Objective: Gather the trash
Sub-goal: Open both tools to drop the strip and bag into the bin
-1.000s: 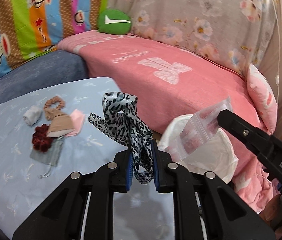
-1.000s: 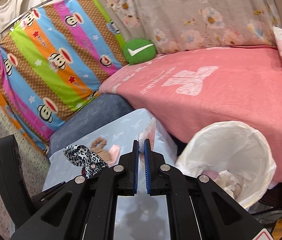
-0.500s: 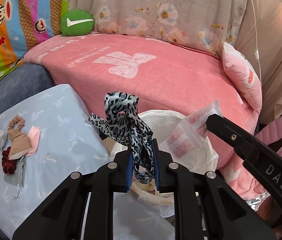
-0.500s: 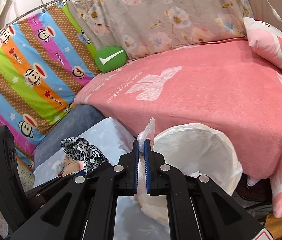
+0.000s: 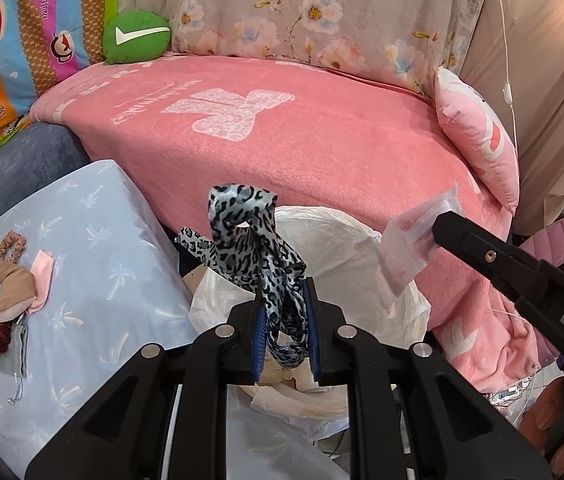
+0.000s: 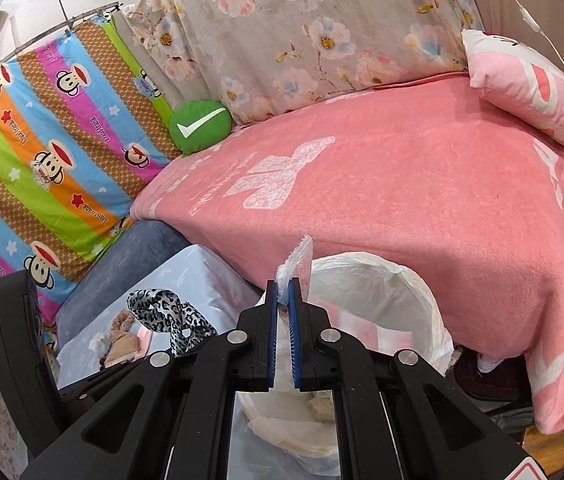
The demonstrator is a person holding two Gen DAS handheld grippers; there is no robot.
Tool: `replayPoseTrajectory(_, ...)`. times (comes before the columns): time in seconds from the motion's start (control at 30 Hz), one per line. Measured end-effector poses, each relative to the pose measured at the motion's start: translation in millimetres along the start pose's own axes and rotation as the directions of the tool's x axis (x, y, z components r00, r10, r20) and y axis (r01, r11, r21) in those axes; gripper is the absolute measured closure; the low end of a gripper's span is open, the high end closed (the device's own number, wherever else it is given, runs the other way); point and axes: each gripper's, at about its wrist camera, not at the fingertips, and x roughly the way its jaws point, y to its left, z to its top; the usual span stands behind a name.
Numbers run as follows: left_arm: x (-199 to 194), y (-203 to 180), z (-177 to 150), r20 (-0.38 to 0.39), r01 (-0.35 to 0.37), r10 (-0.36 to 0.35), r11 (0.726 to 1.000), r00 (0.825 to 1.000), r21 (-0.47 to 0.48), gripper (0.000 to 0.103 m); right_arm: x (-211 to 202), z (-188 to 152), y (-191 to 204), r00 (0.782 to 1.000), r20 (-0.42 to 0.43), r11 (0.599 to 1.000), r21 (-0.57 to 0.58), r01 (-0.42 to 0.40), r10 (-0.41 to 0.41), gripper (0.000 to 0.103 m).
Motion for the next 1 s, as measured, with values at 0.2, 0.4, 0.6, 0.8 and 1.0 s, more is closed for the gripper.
replayPoseTrajectory(0.2, 16, -7, -1, -0.055, 0.039, -0.037, 0.999, 0.998, 0.03, 0.082, 3, -2, -3, 1.0, -0.006, 1.0, 0.004, 0.013, -0.013, 0.097)
replayPoseTrajectory(0.4, 18, -8, -6, -0.035, 0.034, -0.033, 0.999, 0.999, 0.027, 0.034, 8, -6, -2, 1.0, -0.025, 1.0, -0.008, 0.019, -0.019, 0.091)
replayPoseTrajectory(0.6, 15, -6, -7, -0.013, -0.016, 0.016, 0.999, 1.0, 0.048, 0.027, 11, -9, -2, 0.999, -0.034, 1.0, -0.002, 0.018, -0.018, 0.08)
replayPoseTrajectory(0.8, 12, 7, -11, -0.016, -0.039, 0.039, 0.999, 0.999, 0.014, 0.027, 15, -14, 6, 0.998, -0.057, 1.0, -0.018, 0.015, -0.016, 0.078)
replayPoseTrajectory(1.0, 10, 22, -16, -0.023, -0.063, 0.062, 0.998, 0.998, -0.027, 0.027, 19, -19, 15, 0.997, -0.074, 0.999, -0.046, 0.022, -0.025, 0.074)
